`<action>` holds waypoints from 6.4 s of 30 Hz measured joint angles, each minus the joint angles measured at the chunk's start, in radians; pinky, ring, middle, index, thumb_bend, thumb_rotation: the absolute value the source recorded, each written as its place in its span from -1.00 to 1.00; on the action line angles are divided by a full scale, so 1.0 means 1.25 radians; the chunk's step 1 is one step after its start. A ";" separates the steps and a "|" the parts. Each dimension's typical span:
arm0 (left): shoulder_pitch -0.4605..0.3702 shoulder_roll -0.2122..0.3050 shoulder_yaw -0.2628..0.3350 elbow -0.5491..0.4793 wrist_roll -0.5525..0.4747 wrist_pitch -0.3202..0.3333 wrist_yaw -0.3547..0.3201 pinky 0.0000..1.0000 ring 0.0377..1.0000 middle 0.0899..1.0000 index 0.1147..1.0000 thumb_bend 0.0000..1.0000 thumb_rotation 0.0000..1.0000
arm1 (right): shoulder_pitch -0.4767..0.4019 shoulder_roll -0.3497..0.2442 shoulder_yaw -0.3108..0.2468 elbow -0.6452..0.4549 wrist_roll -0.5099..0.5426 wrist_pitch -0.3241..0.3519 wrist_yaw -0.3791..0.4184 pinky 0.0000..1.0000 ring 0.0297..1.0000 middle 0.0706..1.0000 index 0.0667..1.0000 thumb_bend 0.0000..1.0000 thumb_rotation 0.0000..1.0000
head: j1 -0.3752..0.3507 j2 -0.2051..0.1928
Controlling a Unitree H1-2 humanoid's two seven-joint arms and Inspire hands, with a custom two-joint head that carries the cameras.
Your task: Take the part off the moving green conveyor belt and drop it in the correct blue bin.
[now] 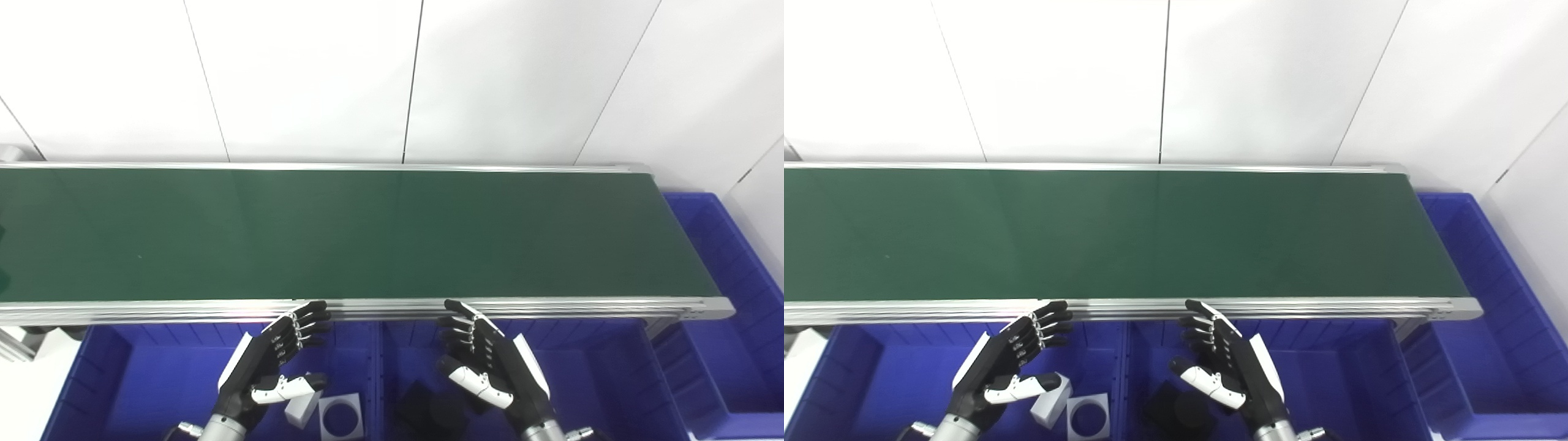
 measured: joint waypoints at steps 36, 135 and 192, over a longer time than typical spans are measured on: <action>-0.001 0.000 -0.002 0.004 0.000 0.000 -0.001 0.45 0.53 0.58 0.58 0.86 -0.29 | 0.000 0.000 -0.001 0.000 0.002 0.000 0.000 0.39 0.47 0.54 0.71 0.32 0.09 | 0.001 -0.004; -0.115 -0.054 0.009 0.317 0.053 -0.096 0.003 0.32 0.45 0.50 0.55 0.97 -0.48 | -0.325 0.010 -0.004 -0.256 -0.067 0.176 0.034 0.10 0.32 0.34 0.38 0.24 -0.74 | 0.253 -0.304; -0.134 -0.049 0.001 0.342 0.058 -0.096 -0.003 0.35 0.45 0.52 0.56 0.98 -0.54 | -0.632 0.075 0.173 0.506 -0.245 0.026 -0.024 0.65 0.74 0.71 0.78 0.39 -0.22 | 0.244 -0.303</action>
